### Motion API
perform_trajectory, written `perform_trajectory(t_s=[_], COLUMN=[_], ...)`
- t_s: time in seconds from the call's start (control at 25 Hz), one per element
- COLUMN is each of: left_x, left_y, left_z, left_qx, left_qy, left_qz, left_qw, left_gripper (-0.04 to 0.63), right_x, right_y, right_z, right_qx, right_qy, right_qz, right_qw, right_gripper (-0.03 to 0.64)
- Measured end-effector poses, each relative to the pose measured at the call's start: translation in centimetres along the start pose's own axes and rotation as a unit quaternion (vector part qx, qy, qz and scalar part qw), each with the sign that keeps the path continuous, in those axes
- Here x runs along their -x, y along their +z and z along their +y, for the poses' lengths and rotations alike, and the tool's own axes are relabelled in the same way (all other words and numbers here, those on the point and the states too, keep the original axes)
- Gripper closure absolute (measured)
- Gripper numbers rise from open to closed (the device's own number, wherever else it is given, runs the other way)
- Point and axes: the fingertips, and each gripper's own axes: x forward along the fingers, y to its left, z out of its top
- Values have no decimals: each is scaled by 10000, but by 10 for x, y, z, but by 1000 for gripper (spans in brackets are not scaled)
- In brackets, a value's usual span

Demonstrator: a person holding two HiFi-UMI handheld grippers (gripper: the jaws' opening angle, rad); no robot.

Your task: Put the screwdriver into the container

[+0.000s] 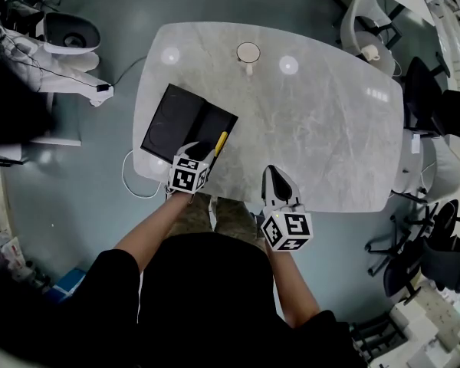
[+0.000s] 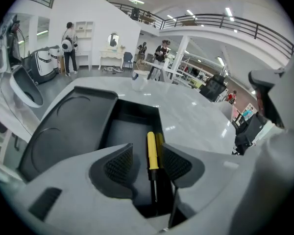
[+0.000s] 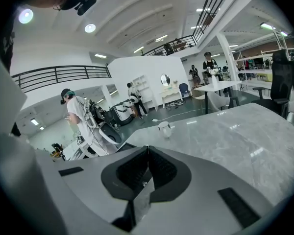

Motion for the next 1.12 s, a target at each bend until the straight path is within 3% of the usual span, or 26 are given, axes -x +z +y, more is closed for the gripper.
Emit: perform_trajectory(t_s=[0.16,0.32,0.4,0.48,0.56,0.72,0.96,1.12], left_x=[47,105,136,163,187,240,310,337], left_y=[17,51,69,83,94,116,147,158], left_z=[-4,-10,-18,-29,-37,-40,-22,-1], left_qx=[231,462,306,-115,-406,-344,-257,-267], left_qy=[48,85,91,141,196,254,313,330], left_qz=[-508,-1286,-1684,-2003,-2261,-2930,-3819,-3981], left_qw=[9984,9906,9852,9796,9731,9551,9233,9163], left_gripper=[403,403,403,403,403,407,544,578], right_x=[3,5,5,5,5,14,26,27], right_y=[13,25,33,46,62,91,117,130], right_z=[14,22,28,38,52,82,108,125], right_qx=[246,399,448,524,623,884,1168,1230], right_qy=[164,213,229,299,424,608,298,223], right_qz=[-147,-246,-328,-469,-634,-930,-1216,-1373], right_qw=[9995,9987,9982,9971,9951,9899,9852,9826], right_gripper=[604,604,604,604,604,604,603,604])
